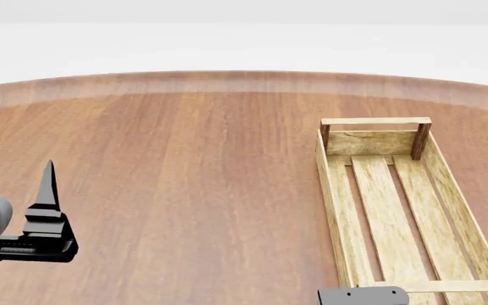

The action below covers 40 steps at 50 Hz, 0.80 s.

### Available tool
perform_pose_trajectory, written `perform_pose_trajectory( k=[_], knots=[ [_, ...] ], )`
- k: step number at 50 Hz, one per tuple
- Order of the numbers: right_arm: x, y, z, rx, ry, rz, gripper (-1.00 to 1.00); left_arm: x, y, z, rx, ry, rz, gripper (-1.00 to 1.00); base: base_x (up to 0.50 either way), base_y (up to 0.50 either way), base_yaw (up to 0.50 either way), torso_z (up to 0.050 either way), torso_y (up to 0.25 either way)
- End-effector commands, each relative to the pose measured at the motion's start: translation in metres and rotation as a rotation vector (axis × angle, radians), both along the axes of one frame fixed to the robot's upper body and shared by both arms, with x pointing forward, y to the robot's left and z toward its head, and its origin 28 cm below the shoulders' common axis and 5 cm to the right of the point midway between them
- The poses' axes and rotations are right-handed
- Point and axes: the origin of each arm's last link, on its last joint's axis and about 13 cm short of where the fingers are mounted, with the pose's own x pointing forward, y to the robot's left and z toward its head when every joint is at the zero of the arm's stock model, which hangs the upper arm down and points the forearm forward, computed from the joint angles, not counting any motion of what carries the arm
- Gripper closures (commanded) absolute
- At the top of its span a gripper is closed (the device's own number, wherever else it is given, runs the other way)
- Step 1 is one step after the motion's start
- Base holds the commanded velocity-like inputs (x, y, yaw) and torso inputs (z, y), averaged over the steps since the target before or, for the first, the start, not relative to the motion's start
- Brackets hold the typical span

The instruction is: Stack the right bowl on the left bowl and place them in the tray.

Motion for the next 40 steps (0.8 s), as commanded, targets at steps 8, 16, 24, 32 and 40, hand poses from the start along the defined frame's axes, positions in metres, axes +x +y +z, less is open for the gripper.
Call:
perform_pose_trajectory(
  k=[8, 16, 24, 32, 40],
  knots=[
    [-0.002, 0.003, -0.019, 0.028, 0.045, 0.030, -1.00, 0.002, 0.002, -0.001, -0.020, -0.004, 0.010, -1.00, 0.00, 0.00, 0.00, 0.000, 0.000],
    [-0.001, 0.005, -0.025, 0.032, 0.062, 0.042, -1.00, 0.001, 0.003, -0.001, -0.020, -0.006, 0.013, -1.00, 0.00, 0.00, 0.00, 0.000, 0.000],
    [0.002, 0.004, -0.031, 0.037, 0.075, 0.038, -1.00, 0.000, 0.004, -0.001, -0.016, -0.007, 0.016, -1.00, 0.00, 0.00, 0.00, 0.000, 0.000],
    [0.007, 0.005, -0.040, 0.040, 0.101, 0.041, -1.00, 0.000, 0.004, -0.001, -0.015, -0.007, 0.015, -1.00, 0.00, 0.00, 0.00, 0.000, 0.000],
    [0.009, 0.006, -0.056, 0.024, 0.135, 0.038, -1.00, 0.000, 0.003, -0.002, -0.015, -0.006, 0.013, -1.00, 0.00, 0.00, 0.00, 0.000, 0.000]
  ],
)
